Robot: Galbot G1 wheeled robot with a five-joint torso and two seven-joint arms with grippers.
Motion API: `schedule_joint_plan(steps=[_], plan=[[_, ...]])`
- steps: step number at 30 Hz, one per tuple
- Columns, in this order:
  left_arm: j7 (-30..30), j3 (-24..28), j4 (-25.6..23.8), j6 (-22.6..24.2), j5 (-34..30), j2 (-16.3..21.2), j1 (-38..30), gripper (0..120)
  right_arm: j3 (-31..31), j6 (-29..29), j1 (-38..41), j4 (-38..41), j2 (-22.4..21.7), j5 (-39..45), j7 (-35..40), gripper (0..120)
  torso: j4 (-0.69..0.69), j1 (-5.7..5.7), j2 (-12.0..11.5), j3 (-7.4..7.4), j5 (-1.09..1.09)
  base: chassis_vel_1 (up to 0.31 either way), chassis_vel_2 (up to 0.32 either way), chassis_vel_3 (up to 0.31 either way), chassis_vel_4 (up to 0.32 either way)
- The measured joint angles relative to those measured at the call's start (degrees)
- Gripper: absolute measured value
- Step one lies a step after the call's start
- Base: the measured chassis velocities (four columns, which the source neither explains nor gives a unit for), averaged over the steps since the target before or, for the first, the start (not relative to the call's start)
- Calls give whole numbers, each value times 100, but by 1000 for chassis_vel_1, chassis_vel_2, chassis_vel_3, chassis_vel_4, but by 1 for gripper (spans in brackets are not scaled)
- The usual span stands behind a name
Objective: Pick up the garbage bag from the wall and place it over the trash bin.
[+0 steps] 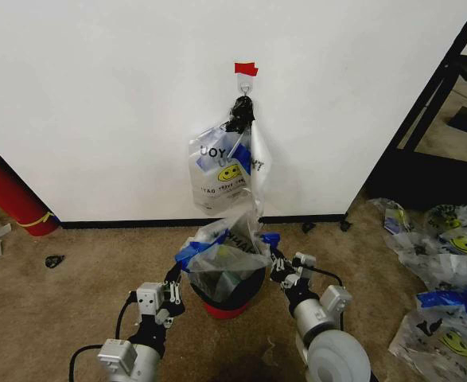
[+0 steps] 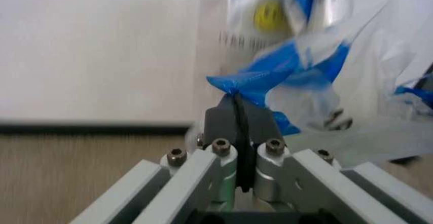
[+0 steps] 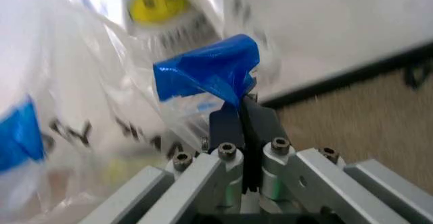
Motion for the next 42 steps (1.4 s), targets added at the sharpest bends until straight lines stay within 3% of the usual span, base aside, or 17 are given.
schedule_joint_plan(steps=[6,10,19,23,34,42], plan=[[112,-49,-424,-22,-401,304,-1007,0,243,155,412,797,-251,511,-25,0,-2,0,0,0,0,0,0,0,0],[166,-98,-662,71,-841,489,-1294,0,306,158,492,1069,-374,588,-60,0,-1,0,0,0,0,0,0,0,0],[184,-93,-721,142,-944,436,-1126,0,356,149,439,1176,-446,685,-81,0,0,0,0,0,0,0,0,0,0],[167,-70,-567,66,-895,352,-1040,0,212,158,362,939,-346,486,-154,0,-2,0,0,0,0,0,0,0,0],[-20,13,448,-157,-871,57,-748,0,-91,279,261,-175,5,48,-173,0,-1,0,0,0,-1,0,0,0,0],[-126,160,557,-160,-504,-12,-315,0,-233,230,-152,-300,148,-394,-63,0,-1,0,0,0,0,0,0,0,0]])
